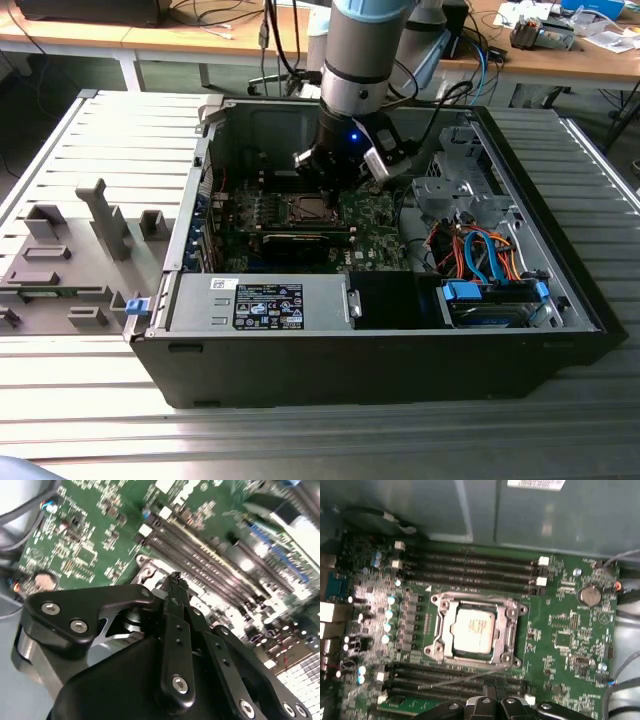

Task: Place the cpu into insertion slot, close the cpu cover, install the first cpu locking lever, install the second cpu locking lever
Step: 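Install the second cpu locking lever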

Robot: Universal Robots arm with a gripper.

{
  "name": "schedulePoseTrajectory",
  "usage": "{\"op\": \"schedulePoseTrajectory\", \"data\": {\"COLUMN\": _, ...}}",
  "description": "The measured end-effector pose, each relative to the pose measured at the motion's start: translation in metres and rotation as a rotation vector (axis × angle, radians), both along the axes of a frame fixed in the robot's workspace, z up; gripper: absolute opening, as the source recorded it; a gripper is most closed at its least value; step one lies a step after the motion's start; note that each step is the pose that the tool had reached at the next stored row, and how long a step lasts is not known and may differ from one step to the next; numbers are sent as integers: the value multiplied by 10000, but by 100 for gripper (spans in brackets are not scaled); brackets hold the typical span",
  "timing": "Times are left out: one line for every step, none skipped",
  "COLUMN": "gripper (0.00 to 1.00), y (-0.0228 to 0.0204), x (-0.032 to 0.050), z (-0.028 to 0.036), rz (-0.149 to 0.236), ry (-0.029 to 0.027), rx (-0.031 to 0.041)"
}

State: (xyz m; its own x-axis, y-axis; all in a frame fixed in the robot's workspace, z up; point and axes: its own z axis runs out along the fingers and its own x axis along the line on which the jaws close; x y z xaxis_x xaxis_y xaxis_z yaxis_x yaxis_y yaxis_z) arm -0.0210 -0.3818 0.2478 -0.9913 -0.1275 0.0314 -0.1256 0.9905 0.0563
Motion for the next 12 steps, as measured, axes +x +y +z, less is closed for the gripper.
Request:
{"op": "schedulePoseTrajectory", "data": {"gripper": 11, "y": -33, "x": -1, "z": 0, "rz": -1, "ry": -1, "rx": 610}}
{"op": "schedulePoseTrajectory", "data": {"gripper": 11, "y": -55, "x": -2, "z": -1, "rz": -1, "ry": 1, "rx": 799}}
{"op": "schedulePoseTrajectory", "data": {"gripper": 11, "y": -79, "x": -4, "z": -4, "rz": -1, "ry": 0, "rx": 893}}
{"op": "schedulePoseTrajectory", "data": {"gripper": 11, "y": -140, "x": -18, "z": -16, "rz": 0, "ry": 0, "rx": 927}}
{"op": "schedulePoseTrajectory", "data": {"gripper": 11, "y": -180, "x": -24, "z": -26, "rz": 0, "ry": 0, "rx": 935}}
{"op": "schedulePoseTrajectory", "data": {"gripper": 11, "y": -208, "x": -29, "z": -36, "rz": -1, "ry": 0, "rx": 941}}
{"op": "schedulePoseTrajectory", "data": {"gripper": 11, "y": -241, "x": -44, "z": -53, "rz": -3, "ry": 0, "rx": 969}}
{"op": "schedulePoseTrajectory", "data": {"gripper": 11, "y": -262, "x": -72, "z": -62, "rz": -1, "ry": 1, "rx": 1059}}
{"op": "schedulePoseTrajectory", "data": {"gripper": 11, "y": -274, "x": -94, "z": -68, "rz": 0, "ry": 1, "rx": 1110}}
{"op": "schedulePoseTrajectory", "data": {"gripper": 11, "y": -284, "x": -110, "z": -71, "rz": 0, "ry": 1, "rx": 1129}}
{"op": "schedulePoseTrajectory", "data": {"gripper": 11, "y": -292, "x": -128, "z": -76, "rz": -1, "ry": 0, "rx": 1146}}
{"op": "schedulePoseTrajectory", "data": {"gripper": 11, "y": -297, "x": -139, "z": -80, "rz": -1, "ry": 0, "rx": 1150}}
